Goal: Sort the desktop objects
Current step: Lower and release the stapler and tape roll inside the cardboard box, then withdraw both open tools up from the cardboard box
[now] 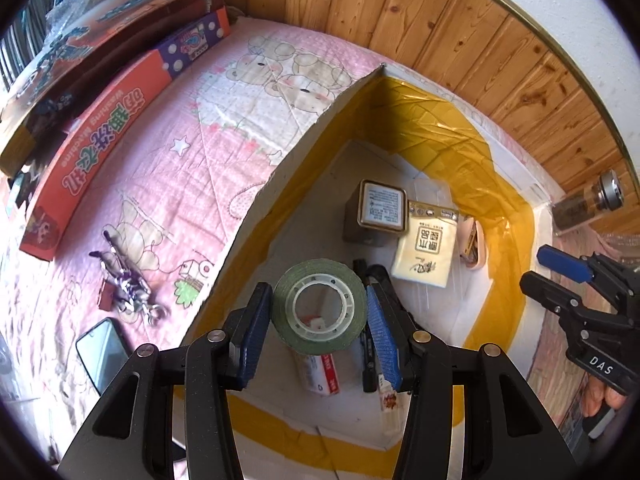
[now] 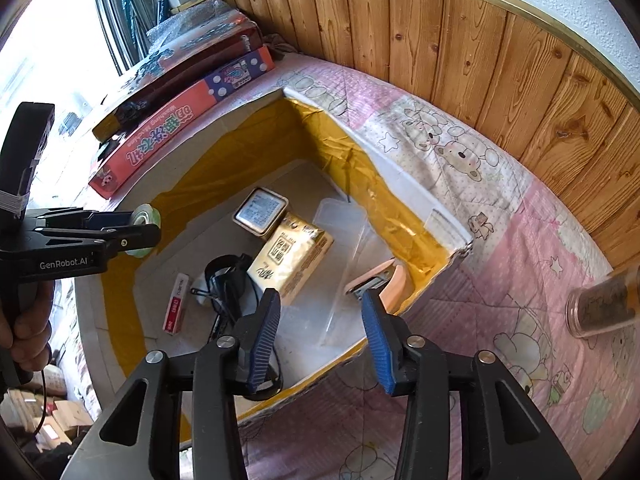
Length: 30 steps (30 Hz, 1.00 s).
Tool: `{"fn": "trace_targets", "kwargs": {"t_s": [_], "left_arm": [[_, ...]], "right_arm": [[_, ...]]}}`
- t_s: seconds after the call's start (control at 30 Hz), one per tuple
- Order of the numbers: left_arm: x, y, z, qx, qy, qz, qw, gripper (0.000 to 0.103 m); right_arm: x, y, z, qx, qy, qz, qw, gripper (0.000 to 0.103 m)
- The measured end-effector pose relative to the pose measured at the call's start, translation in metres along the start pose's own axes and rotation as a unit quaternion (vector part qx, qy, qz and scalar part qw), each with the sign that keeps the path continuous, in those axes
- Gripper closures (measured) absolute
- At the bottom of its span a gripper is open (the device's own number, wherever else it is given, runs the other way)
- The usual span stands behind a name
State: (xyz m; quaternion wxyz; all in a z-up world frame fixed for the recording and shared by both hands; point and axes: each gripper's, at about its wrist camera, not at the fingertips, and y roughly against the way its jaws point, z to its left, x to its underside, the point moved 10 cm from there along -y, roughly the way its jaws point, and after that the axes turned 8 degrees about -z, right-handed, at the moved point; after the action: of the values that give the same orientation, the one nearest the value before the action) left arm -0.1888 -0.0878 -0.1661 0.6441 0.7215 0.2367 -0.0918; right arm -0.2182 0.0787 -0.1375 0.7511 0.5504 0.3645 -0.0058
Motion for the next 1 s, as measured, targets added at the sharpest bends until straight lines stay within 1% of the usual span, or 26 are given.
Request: {"fn": "trace_targets", "kwargs": {"t_s": [0.07,0.13,0.2,0.27,0.33,0.47,0.7,0.8,0.93,1.0], "left_arm": [[0.001,0.005,-0.002,0.007,-0.002,-0.005,1.0,0.052],[-0.001,0.006,-0.007,0.014,-0.009,-0.008,0.9998,0.048],[-0.005,0.004,-0.012,0.023,-0.013,-0.01,0.9996,0.048],[-0.009,0.0,-0.014,0.029,-0.006,-0.003,0.9996,0.048],[-0.016,0.001,-0.016,0.044,0.007,-0.002,0.999,0.048],[-0.019,0.008,-0.016,0.042,0.008,-0.009,0.9991,0.048],[-0.001,0.026,-0.022,0.027,-0.022,-0.019,0.9992,0.048],[0.008,0.037,-0.027,0.026,-0.032,-0.028,0.9988,0.048],[0.02,0.052,-0.033,0.035,-0.033,-0.035,0.9982,0.048],[0.024,0.059,-0.036,0.035,-0.039,-0.043,0.9977,0.047]], "right_arm": [[0.004,0.002,0.006,-0.003,0.002,0.001,1.0,0.056],[0.007,0.003,0.011,-0.004,0.006,0.002,1.0,0.056],[0.009,0.004,0.016,-0.003,0.008,0.003,1.0,0.056],[0.009,0.006,0.02,-0.004,0.008,0.002,1.0,0.056],[0.008,0.009,0.025,-0.006,0.007,-0.001,1.0,0.056],[0.011,0.017,0.032,-0.008,0.009,-0.004,1.0,0.055],[0.026,0.026,0.044,-0.018,0.014,0.008,1.0,0.054],[0.039,0.03,0.055,-0.025,0.023,0.018,0.999,0.053],[0.056,0.038,0.066,-0.028,0.036,0.028,0.999,0.049],[0.067,0.041,0.071,-0.031,0.038,0.034,0.998,0.049]]}}
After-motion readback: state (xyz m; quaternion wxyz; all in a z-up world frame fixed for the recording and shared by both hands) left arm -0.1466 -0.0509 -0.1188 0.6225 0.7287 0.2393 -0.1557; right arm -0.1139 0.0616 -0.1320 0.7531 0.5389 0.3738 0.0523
